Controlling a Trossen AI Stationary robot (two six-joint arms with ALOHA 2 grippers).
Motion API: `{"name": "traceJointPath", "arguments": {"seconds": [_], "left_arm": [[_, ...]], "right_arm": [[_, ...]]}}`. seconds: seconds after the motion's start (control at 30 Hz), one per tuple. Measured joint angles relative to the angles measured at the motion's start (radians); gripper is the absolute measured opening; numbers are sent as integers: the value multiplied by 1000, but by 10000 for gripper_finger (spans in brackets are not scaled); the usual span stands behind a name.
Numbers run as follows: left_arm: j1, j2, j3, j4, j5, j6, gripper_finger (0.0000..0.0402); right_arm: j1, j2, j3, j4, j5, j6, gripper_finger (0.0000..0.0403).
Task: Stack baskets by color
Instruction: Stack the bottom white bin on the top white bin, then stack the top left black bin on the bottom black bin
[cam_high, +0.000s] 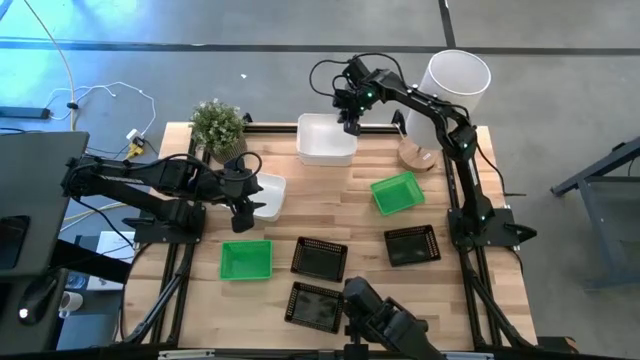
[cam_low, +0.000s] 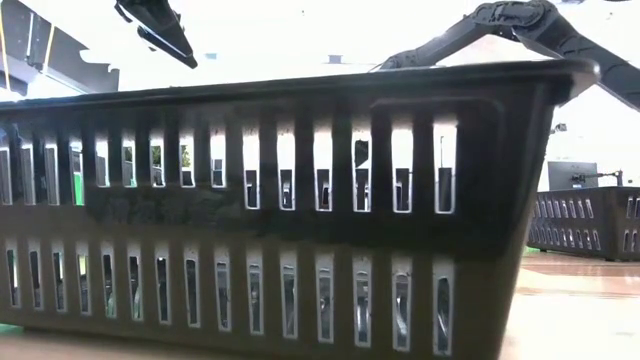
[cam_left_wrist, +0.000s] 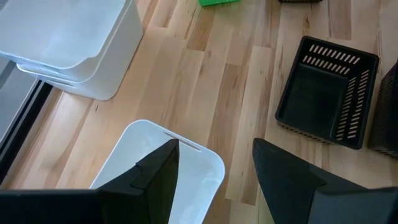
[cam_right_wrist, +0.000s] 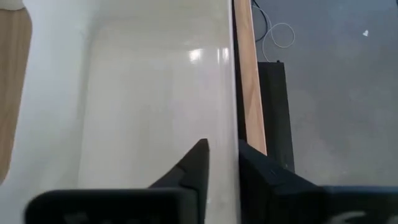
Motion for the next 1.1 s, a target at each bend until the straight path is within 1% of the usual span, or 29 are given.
{"name": "traceJointPath", "arguments": {"seconds": [0.1,0.17,0.3,0.43,0.6,0.73,0.93,1.1], "left_arm": [[0,0,0,0,0,1,193],[0,0,0,0,0,1,193],[0,0,0,0,0,1,193],[0,0,0,0,0,0,193],[0,0,0,0,0,1,193],[0,0,0,-1,0,1,193],[0,0,0,-1,0,1,193],[0,0,0,-1,0,1,193]], "right_arm": [[0,0,0,-3,0,0,90],[0,0,0,-5,0,3,98],[0,0,4,-7,2,7,104],[0,-1,69,-43,2,31,104],[1,-2,184,-189,-9,73,104],[12,-4,243,-339,-12,100,103],[59,-4,256,-510,-55,140,103],[128,-4,256,-587,-63,195,103]]}}
